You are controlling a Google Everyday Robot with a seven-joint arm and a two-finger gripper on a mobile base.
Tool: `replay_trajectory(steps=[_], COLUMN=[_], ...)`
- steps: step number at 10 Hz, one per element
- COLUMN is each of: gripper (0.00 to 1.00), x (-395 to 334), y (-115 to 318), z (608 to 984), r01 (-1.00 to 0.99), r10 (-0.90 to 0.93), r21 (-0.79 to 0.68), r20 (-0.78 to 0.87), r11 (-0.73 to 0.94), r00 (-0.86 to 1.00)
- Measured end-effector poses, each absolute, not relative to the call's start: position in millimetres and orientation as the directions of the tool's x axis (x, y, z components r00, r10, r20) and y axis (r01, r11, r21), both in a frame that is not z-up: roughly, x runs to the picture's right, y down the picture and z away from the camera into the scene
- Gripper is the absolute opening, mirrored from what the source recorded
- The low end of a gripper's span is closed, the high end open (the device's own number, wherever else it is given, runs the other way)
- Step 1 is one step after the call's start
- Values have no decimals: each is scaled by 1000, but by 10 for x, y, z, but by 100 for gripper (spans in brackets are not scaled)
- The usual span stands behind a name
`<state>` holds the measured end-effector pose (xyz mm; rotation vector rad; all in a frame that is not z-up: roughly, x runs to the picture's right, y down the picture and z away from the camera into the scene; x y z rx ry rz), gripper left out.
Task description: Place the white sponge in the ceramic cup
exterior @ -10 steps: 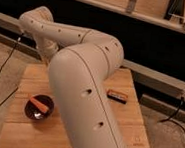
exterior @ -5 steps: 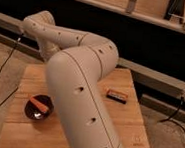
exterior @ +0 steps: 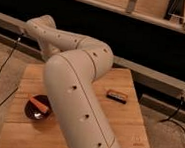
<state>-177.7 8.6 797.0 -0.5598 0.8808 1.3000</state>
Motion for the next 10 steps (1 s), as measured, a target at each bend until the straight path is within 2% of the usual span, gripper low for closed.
replay_trajectory(steps=[10], gripper=[0], x=[-1765], y=[113], z=[7972], r01=[-969], r10=[565], r21=[110], r20=[-824], r11=[223], r00=[37])
